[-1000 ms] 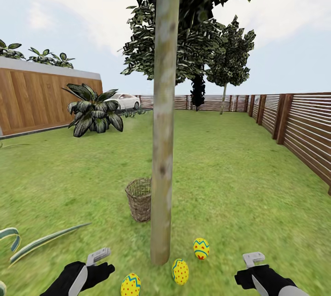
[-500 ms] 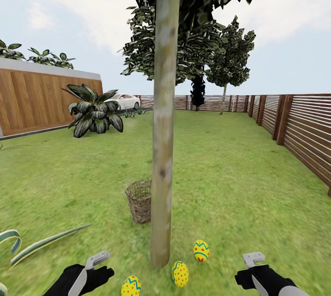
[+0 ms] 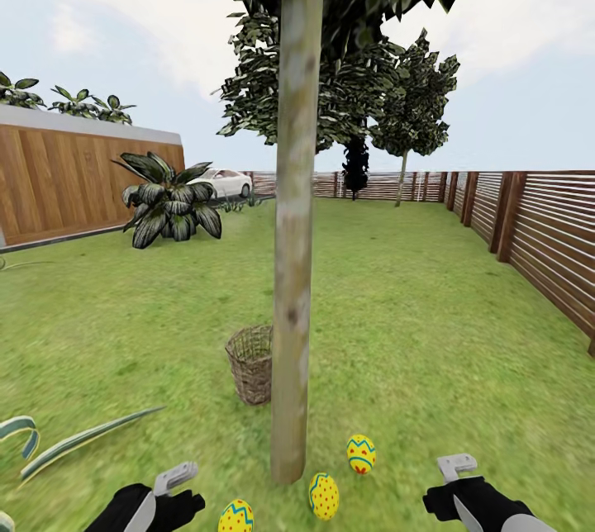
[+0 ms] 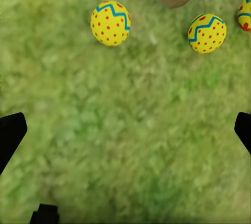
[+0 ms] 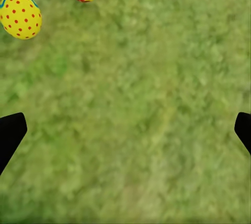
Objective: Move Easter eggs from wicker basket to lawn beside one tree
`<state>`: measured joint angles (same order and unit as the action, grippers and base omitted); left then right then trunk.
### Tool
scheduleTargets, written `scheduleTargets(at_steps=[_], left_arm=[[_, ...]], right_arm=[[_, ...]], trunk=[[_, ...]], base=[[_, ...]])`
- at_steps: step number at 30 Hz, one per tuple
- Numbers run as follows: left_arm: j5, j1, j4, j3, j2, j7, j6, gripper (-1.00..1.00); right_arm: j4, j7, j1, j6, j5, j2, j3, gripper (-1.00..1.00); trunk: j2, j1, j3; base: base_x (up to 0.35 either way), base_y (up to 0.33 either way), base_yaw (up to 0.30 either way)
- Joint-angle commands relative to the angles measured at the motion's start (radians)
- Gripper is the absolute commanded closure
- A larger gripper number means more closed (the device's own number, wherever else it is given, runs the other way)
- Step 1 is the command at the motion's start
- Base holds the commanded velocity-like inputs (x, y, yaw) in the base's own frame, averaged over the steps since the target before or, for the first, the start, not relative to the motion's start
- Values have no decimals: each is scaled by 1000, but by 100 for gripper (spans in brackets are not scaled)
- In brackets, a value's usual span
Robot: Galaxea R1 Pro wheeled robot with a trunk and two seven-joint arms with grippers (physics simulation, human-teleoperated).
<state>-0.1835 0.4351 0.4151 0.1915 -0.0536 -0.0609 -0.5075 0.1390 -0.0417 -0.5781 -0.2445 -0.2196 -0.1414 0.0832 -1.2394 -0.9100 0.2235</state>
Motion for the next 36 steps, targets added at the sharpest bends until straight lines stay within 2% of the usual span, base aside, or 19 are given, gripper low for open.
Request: scheduleTargets(at_steps=[1,18,36], left_arm=[[-1,1,0,6,1,-4,-6,-100],[-1,1,-33,7,-11,2,-5,-100],[-2,1,-37,5,-11,1,-5,-100]], right_arm=[[2,-4,0,-6,-11,0,8,-100],[2,-4,0,-9,-11,0,9,-100],[2,-3,0,-11,-11,-1,10,-100]], trunk=[[6,4,-2],[125,69,-61],[251,138,-119]], base=[[0,0,0],[0,0,-14],[0,0,-3]])
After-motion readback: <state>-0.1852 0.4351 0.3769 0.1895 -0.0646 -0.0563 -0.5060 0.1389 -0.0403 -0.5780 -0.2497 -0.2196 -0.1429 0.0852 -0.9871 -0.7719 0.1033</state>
